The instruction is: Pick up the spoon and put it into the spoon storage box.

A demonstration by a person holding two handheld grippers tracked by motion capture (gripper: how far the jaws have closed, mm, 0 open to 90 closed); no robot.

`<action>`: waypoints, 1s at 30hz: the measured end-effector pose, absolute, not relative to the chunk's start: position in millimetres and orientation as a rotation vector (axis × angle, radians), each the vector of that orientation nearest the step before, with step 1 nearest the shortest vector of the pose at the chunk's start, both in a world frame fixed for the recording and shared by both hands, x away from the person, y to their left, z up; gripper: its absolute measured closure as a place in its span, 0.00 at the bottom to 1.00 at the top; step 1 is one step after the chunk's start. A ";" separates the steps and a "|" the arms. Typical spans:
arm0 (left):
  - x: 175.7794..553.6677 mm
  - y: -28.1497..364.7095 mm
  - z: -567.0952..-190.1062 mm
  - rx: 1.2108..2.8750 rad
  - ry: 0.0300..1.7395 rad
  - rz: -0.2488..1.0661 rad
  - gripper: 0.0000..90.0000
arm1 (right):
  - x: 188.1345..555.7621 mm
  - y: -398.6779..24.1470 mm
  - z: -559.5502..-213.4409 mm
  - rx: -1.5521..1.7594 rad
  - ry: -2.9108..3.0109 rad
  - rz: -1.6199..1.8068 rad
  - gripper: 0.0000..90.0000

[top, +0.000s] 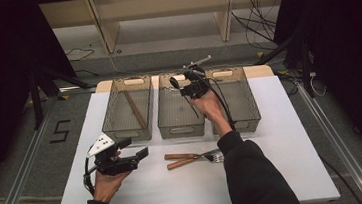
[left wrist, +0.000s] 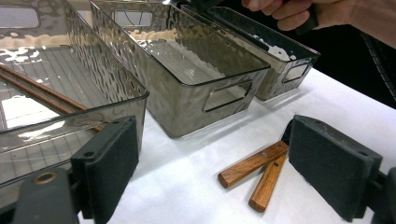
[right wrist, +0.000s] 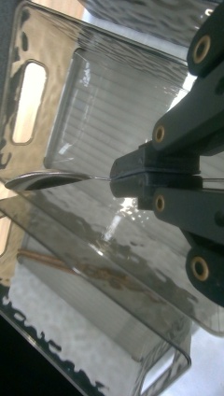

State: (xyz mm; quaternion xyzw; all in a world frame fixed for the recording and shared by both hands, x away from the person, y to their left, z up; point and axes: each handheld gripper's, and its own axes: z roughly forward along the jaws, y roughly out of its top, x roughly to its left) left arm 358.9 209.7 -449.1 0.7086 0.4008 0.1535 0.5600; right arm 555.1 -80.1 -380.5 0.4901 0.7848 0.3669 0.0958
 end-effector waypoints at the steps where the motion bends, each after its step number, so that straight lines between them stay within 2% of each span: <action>1: 358.9 209.6 -449.3 1.671 0.944 0.361 0.18 | 556.1 -79.6 -382.1 1.453 2.327 1.078 1.00; 30: 358.6 208.5 -450.1 1.674 0.938 0.362 0.18 | 564.3 -61.5 -410.1 1.451 2.381 0.920 1.00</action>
